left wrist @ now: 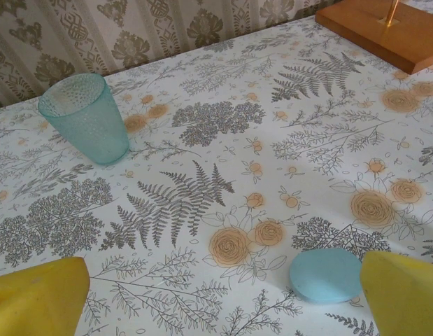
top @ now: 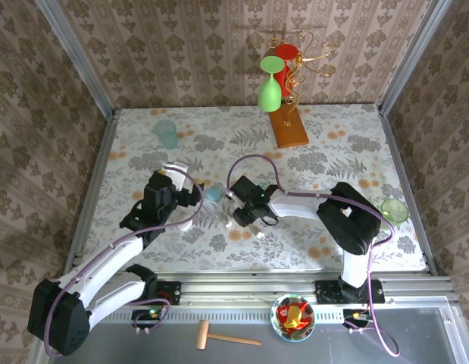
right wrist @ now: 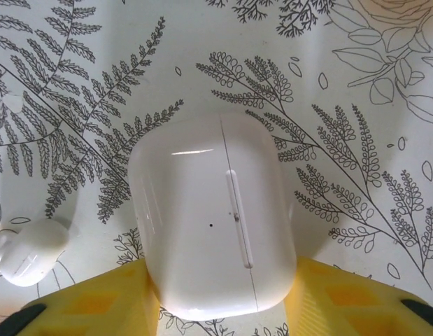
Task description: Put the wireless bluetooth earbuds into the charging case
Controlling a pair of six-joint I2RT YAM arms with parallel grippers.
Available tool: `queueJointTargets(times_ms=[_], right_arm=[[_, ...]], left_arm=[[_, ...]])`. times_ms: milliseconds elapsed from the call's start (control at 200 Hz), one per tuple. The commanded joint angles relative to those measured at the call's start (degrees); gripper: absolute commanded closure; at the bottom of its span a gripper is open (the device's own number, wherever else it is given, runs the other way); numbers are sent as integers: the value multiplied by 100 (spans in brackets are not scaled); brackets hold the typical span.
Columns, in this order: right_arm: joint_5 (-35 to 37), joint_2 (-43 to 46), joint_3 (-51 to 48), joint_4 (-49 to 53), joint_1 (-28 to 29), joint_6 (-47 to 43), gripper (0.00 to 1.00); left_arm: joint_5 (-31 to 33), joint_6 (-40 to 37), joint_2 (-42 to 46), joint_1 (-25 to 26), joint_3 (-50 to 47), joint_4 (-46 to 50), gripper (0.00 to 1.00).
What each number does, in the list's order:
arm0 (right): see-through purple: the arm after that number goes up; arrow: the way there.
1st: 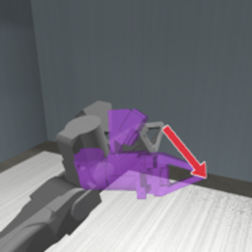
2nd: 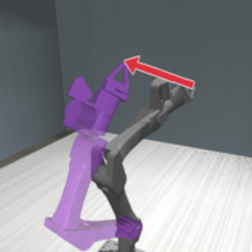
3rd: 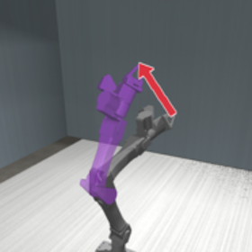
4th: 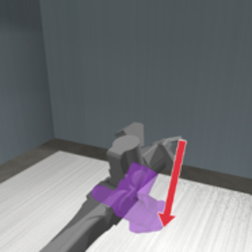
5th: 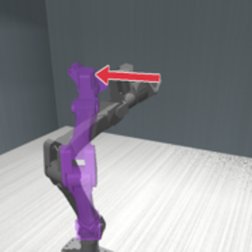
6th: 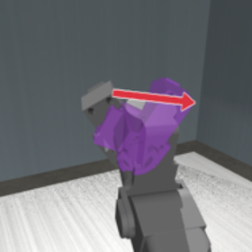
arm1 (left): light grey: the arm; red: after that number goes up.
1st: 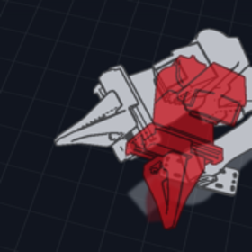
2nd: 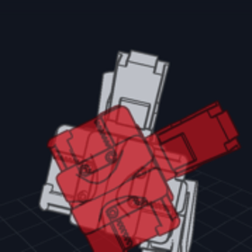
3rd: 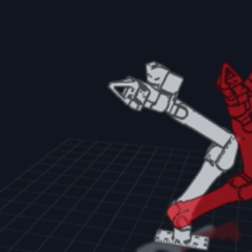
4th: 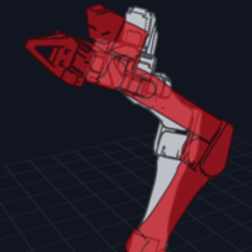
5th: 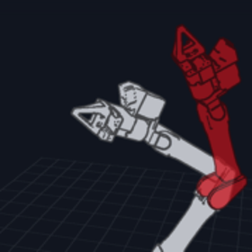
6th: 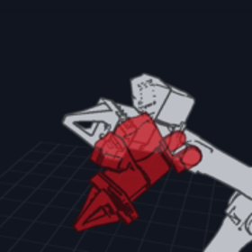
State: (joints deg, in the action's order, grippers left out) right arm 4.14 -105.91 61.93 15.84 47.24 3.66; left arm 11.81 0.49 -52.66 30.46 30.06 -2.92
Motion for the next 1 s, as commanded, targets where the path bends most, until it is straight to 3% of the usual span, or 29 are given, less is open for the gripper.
queueJointTargets(times_ms=[0, 190, 315, 525, 700, 825, 995], right_arm=[[47, -74, 24, 74, -66, -292, 59], [-89, 368, -219, -241, -75, -700, 60], [-215, 898, -639, -708, -82, -1191, 61], [-289, 1920, -1271, -1273, -110, -2109, 62], [-475, 2543, -1093, -885, -172, -2399, 62], [-666, 2889, -979, -786, -181, -2464, 63], [-899, 3129, -903, -765, -180, -2456, 64]], left_arm=[[-79, 184, 23, 48, 87, 81, 0], [-392, 402, 131, 39, 130, 171, 0], [-990, 798, 125, -28, 350, 532, 0], [-2852, 1868, 97, -388, 920, 1625, 0], [-4621, 2923, -285, -699, 1296, 2120, 0], [-5520, 3604, -630, -592, 1405, 1878, 3], [-5714, 4084, -795, -111, 1281, 949, 16]])
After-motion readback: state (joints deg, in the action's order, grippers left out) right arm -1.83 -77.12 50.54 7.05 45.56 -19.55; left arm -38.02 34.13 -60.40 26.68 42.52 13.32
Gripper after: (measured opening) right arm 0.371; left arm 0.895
